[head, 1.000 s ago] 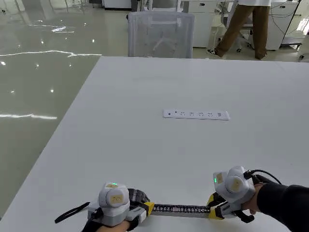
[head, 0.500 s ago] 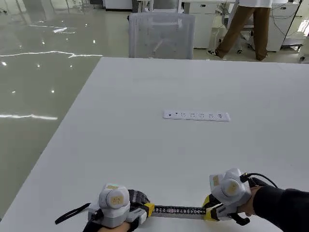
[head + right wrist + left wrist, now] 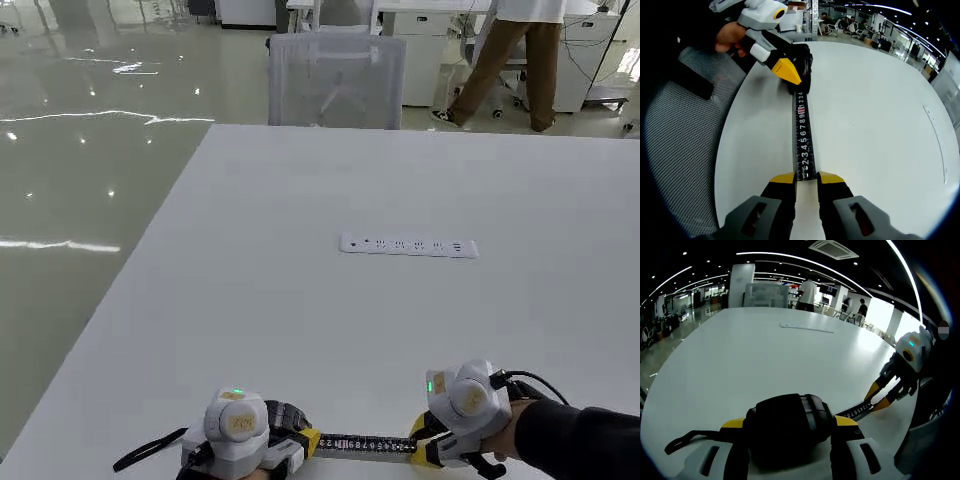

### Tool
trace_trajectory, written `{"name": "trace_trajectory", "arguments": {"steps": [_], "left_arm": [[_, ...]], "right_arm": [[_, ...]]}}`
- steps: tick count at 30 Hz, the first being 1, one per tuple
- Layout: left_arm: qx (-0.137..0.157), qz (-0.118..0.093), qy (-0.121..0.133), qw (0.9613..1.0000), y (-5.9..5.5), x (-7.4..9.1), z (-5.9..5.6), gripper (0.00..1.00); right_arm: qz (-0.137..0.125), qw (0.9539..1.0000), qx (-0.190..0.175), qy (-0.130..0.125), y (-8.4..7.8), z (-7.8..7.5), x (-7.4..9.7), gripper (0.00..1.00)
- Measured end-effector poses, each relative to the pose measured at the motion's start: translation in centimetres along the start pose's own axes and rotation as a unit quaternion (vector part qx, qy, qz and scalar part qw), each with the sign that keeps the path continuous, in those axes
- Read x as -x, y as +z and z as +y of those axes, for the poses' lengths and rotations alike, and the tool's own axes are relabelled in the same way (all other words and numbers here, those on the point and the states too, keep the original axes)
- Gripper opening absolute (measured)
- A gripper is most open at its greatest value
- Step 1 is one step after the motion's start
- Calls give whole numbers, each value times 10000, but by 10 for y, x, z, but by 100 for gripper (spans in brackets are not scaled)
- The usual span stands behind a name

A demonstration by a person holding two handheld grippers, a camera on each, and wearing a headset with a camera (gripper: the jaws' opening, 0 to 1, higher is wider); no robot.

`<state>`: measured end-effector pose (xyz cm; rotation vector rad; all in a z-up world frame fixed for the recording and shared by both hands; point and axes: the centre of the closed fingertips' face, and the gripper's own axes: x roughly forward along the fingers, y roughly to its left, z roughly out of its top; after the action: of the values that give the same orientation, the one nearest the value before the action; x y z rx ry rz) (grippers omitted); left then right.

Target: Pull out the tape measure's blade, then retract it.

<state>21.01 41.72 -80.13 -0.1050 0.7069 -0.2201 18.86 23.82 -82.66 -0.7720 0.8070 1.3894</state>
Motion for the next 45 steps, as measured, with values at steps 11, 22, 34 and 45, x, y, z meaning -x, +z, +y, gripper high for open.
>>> {"name": "trace_trajectory", "arguments": {"steps": [11, 22, 34, 45], "left_arm": [[8, -4, 4, 10000, 0, 0, 0, 62], [29, -7, 0, 10000, 0, 0, 0, 62], [55, -7, -3, 10000, 0, 1, -1, 62], [66, 1, -21, 10000, 1, 0, 0, 62]], "right_arm": [[-62, 10000, -32, 9, 8, 1, -6, 13], [-133, 9999, -43, -7, 20, 0, -13, 13], [-229, 9996, -151, -9, 34, -2, -20, 13], [-295, 9995, -118, -16, 42, 1, -27, 13]]}}
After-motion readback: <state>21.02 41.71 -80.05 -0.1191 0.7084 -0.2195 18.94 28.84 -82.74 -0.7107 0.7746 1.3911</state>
